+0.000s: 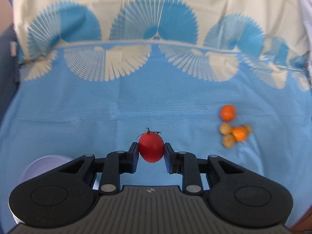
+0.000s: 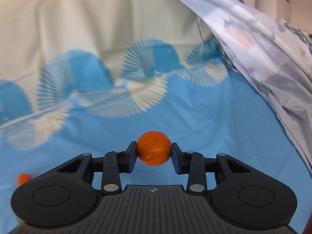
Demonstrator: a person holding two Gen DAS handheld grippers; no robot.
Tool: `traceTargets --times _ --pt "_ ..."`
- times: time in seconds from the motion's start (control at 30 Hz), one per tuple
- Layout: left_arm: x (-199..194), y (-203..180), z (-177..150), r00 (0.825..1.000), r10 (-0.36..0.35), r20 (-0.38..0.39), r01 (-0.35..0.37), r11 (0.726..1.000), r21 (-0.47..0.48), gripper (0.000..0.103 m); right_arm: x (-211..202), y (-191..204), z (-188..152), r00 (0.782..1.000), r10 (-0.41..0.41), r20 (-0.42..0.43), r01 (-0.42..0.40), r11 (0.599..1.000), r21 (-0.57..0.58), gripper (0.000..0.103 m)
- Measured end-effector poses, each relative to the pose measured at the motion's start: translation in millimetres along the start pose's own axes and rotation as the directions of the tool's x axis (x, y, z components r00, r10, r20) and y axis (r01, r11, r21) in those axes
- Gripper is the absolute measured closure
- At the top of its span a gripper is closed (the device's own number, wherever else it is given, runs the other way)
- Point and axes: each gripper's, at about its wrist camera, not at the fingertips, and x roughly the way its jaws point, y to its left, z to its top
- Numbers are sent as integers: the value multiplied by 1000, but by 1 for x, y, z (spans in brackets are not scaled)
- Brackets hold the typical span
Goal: Organize fruits
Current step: 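Carry the tomato and mandarin over the plate and open both tools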
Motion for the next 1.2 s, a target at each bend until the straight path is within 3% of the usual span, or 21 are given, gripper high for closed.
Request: traceTargets --times 0.13,0.3,0.5,0.7,0.9,1.2 --pt "-70 13 -28 999 -18 34 19 1000 -15 73 -90 39 -12 987 160 29 -158 986 -46 65" --pt "-141 44 -71 999 13 44 -11 999 -46 73 -187 95 -45 947 320 29 -316 944 -95 64" --pt "-196 89 -131 997 70 43 -67 995 -80 73 -264 157 -104 868 481 -125 -495 860 -123 64" --pt "-230 129 -185 994 98 52 -90 987 -132 73 -317 201 -155 819 520 -242 -567 798 -203 64" --pt "-253 143 -224 990 106 90 -91 984 -154 73 -355 217 -170 821 520 -236 -571 770 -287 64" --pt "-269 153 -235 988 79 132 -52 980 -192 73 -379 221 -175 836 509 -206 -549 761 -346 64"
